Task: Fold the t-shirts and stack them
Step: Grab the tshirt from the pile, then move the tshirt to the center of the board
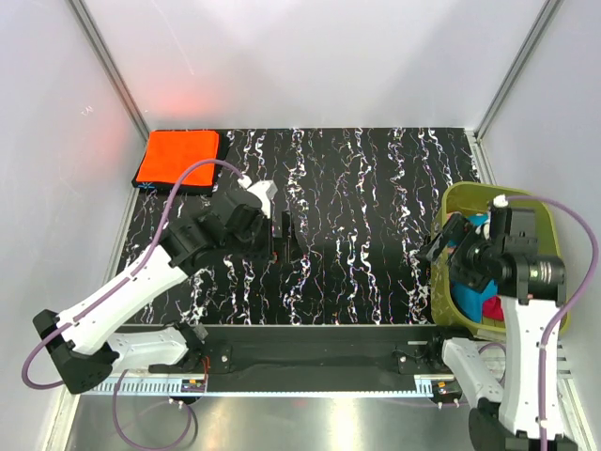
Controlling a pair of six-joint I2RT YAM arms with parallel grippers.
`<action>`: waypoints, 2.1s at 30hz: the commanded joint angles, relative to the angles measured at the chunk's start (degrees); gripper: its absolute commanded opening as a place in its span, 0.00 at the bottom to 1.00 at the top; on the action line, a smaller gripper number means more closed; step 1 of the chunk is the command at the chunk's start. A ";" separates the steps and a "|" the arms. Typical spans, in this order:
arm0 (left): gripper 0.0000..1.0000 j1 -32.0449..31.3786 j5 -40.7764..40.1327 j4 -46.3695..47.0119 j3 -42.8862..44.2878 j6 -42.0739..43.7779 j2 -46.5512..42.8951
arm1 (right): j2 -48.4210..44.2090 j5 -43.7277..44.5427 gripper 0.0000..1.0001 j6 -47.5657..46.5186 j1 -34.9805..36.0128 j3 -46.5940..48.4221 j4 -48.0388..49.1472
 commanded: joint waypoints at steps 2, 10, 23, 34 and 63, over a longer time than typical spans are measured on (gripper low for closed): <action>0.99 1.25 -2.76 -1.41 2.98 5.20 -1.69 | 7.13 11.85 0.96 1.32 0.25 8.78 -7.65; 0.99 5.99 -5.14 -0.10 -1.68 11.88 -6.96 | 21.72 27.69 0.81 3.08 -3.86 22.94 -5.21; 0.99 19.18 3.92 1.22 -3.62 23.84 -7.59 | 41.86 17.78 0.66 3.95 -18.38 14.43 9.39; 0.99 19.27 3.83 1.48 -3.71 24.28 -5.83 | 39.93 8.27 0.65 8.44 -18.38 -1.48 19.49; 0.99 21.99 3.82 -1.68 -3.00 14.36 -11.09 | 46.09 -12.35 0.00 10.85 -18.29 88.69 12.60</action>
